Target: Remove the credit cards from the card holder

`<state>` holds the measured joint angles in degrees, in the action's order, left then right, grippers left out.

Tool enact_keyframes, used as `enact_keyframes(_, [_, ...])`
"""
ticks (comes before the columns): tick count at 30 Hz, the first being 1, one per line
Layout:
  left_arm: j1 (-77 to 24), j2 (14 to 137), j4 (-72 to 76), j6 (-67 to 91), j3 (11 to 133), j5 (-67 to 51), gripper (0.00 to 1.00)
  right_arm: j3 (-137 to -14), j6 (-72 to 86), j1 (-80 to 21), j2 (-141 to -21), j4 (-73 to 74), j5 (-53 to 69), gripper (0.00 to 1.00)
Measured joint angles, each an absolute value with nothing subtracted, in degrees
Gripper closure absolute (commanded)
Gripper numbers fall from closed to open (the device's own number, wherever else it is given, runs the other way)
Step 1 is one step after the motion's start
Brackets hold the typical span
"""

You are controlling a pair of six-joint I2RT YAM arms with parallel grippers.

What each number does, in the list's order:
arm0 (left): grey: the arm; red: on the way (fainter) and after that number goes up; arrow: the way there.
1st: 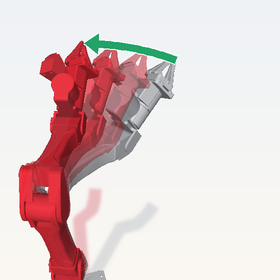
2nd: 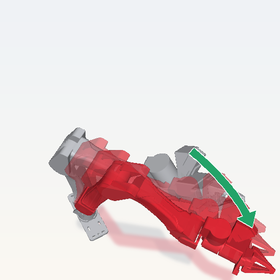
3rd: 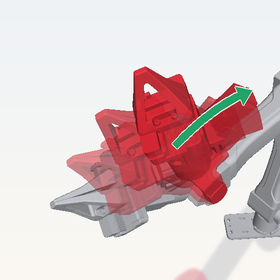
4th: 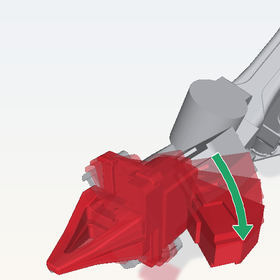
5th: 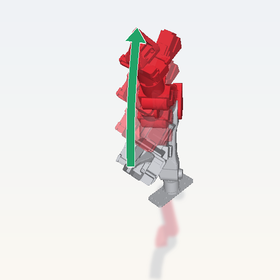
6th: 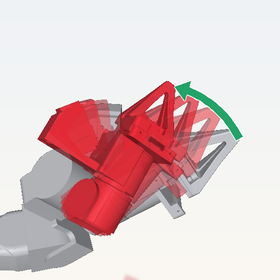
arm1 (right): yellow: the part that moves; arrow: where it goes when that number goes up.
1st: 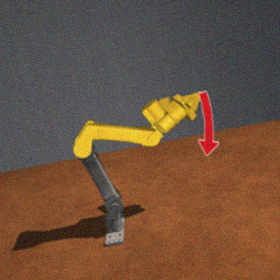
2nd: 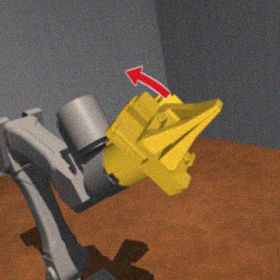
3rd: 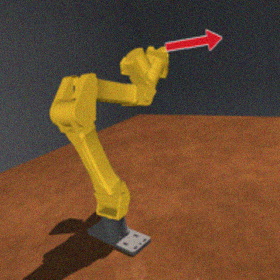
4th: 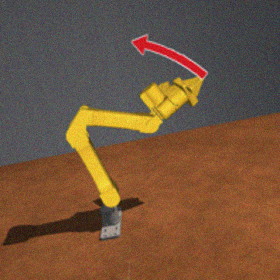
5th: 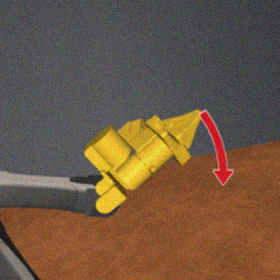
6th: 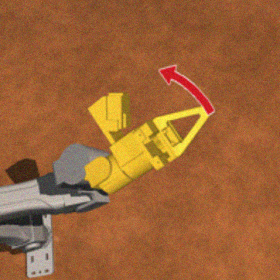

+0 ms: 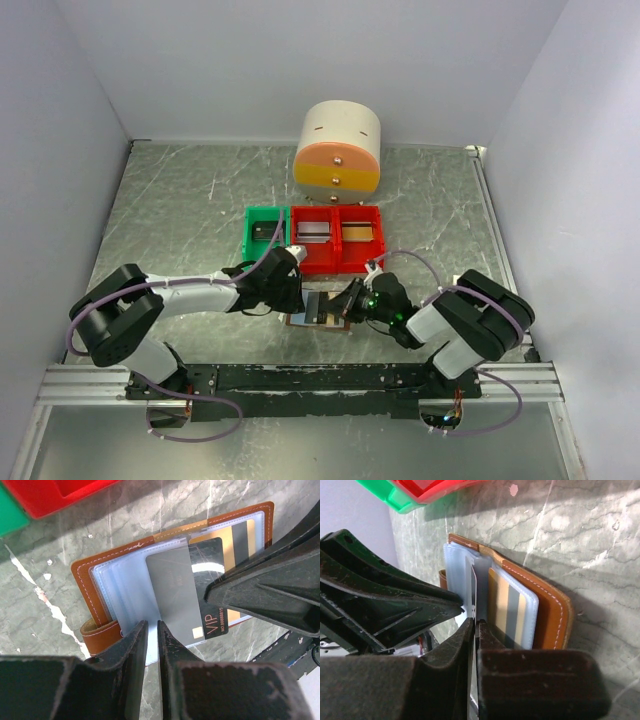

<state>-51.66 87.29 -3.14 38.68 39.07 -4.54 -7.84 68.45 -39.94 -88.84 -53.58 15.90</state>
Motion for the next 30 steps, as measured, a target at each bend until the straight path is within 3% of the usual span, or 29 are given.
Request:
enact_keyframes(16, [-54.11,83.44,-7.35,39.44,39.90,-1.91,0.64,-7.49,64.16,-39.77,-77.06,-40.82,13.72,0.99])
enact_keyframes(23, [-54.85,83.59,-3.31,39.44,42.39,-2.87,0.77,-7.94,64.07,-39.72,-78.00,-40.49,13.72,0.95])
enact_keyframes(30, [-54.89,91.15,-2.59,40.21,42.54,-2.68,0.82,-7.92,64.71,-39.68,-80.62,-43.05,14.17,0.89])
